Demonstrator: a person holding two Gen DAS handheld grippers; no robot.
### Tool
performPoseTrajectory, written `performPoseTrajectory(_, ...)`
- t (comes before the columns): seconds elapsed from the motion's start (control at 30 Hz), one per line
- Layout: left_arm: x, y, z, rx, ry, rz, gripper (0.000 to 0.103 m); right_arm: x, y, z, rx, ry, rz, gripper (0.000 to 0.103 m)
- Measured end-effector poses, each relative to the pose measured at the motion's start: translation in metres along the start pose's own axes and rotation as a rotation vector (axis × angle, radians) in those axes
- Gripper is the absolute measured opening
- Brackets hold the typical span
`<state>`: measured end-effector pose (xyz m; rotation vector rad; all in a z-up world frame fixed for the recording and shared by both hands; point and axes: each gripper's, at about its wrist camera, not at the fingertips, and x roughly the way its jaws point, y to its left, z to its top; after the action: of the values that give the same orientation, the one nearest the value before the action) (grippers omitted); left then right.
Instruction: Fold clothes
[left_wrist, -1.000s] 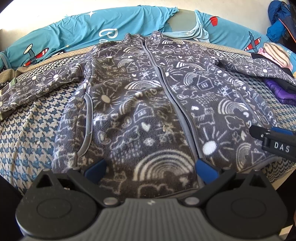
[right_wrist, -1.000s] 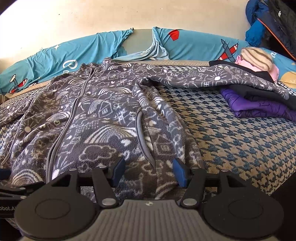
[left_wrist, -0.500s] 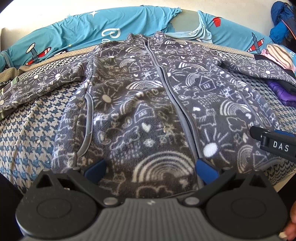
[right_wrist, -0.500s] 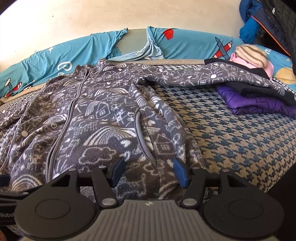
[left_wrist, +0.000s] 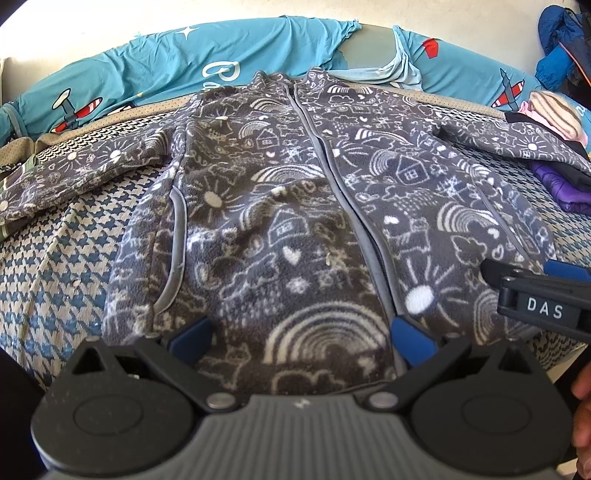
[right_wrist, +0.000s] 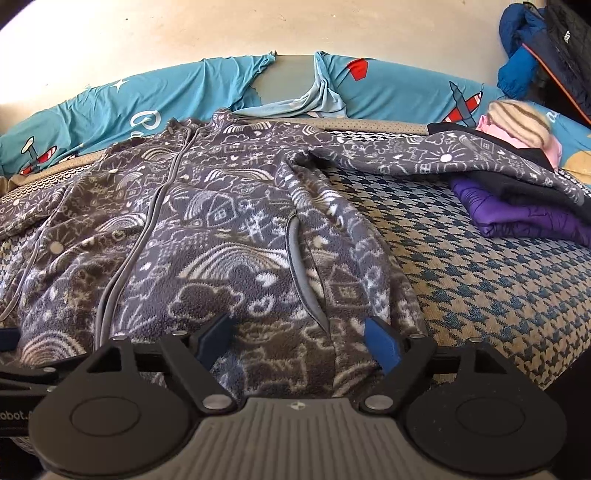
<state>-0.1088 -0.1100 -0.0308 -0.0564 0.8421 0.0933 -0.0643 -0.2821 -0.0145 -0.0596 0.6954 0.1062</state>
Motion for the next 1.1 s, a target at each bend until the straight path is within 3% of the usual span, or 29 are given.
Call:
performPoseTrajectory(0.53, -0.001, 0.001, 0.004, 0.0, 0.009, -0.002, 0.103, 0.001, -0.003, 0.006, 0.009, 0.027, 0.023, 0.083)
performPoseTrajectory(0.7, -0.01, 0.007, 0.01, -0.04, -0.017, -0.041, 0.103, 0.0, -0.01, 0.013, 0.053, 0.052, 0.072, 0.083)
performPoseTrajectory(0.93, -0.018, 0.015, 0.031, -0.06, -0.052, -0.047, 0.103, -0.001, -0.037, 0.048, 0.123, 0.045, 0.098, 0.083)
performPoseTrajectory(1.1, -0.014, 0.018, 0.05, -0.021, -0.068, 0.004, 0.103, 0.001, -0.066, 0.08, 0.124, -0.014, 0.04, 0.083)
